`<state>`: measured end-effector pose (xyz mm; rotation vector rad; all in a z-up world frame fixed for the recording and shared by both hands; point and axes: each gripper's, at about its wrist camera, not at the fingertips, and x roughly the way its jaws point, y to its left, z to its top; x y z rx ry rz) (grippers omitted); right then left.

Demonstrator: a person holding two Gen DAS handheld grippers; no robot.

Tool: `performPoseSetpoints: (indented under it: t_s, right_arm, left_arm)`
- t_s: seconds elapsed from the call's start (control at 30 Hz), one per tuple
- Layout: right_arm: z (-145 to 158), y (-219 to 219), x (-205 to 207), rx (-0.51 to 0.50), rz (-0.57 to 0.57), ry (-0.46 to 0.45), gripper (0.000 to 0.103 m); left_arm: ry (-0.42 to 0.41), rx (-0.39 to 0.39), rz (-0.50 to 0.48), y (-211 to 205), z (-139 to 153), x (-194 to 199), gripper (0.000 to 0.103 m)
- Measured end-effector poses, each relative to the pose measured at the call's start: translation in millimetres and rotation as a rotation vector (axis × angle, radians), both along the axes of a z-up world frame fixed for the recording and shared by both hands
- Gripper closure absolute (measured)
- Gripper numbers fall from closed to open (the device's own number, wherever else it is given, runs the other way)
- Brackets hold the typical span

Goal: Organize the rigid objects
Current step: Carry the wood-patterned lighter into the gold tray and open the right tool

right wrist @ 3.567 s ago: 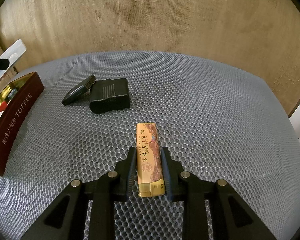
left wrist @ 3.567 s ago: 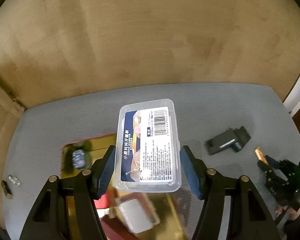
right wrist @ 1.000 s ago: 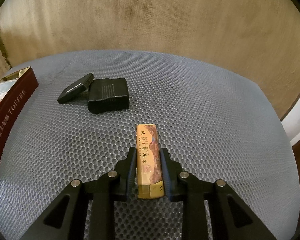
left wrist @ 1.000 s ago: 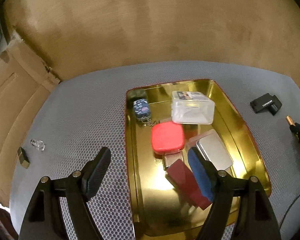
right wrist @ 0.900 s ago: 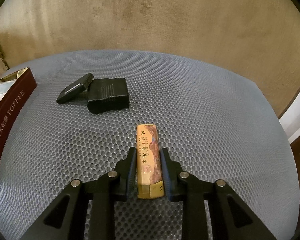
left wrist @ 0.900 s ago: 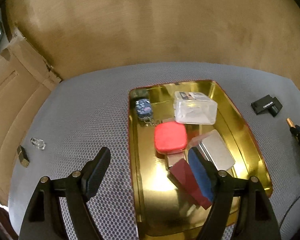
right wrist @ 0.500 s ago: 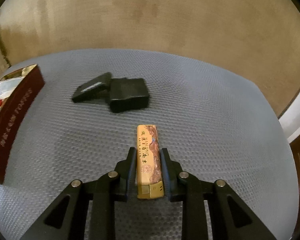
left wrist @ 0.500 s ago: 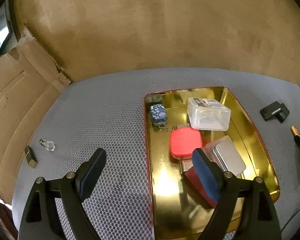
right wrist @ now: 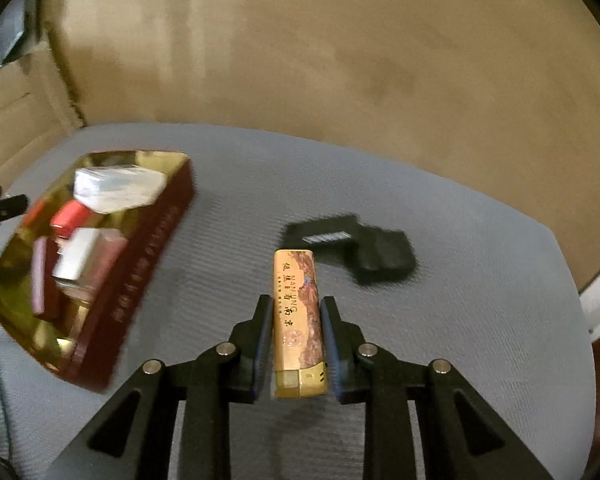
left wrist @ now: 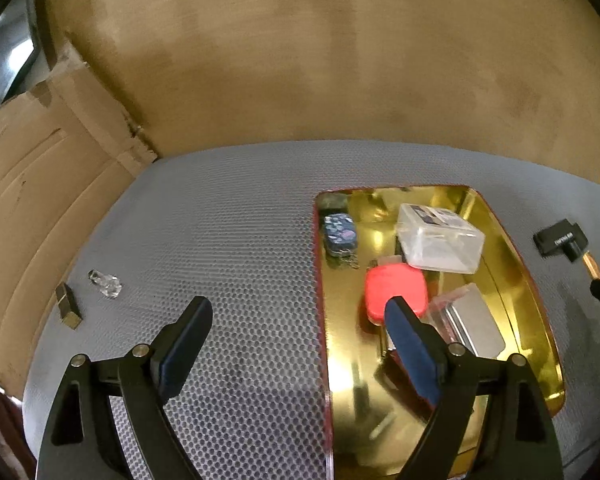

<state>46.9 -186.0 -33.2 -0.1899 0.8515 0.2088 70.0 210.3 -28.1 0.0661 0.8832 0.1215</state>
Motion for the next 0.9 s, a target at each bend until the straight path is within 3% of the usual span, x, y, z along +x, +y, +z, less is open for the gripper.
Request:
performPoseSetpoints:
  t_s: [0.03, 0.4, 0.9]
  right_arm:
    - [3.6, 27.3, -2.7, 0.002, 0.012, -0.001, 0.079]
    - [31.0, 116.9, -9.3, 0.073, 0.228, -0.013, 0.079]
    - [-0.7, 186.6, -2.9, 0.077, 0.341, 0.095, 0.079]
  left_arm:
    - [-0.001, -0.006, 0.004, 1.9, 1.0, -0.4, 0.017]
    - [-0.023, -0.04, 0.104, 28.1, 6.8, 0.5, 0.016]
    - [-0.021, -0.064, 0.154, 41.1, 5.3, 0.8, 0.016]
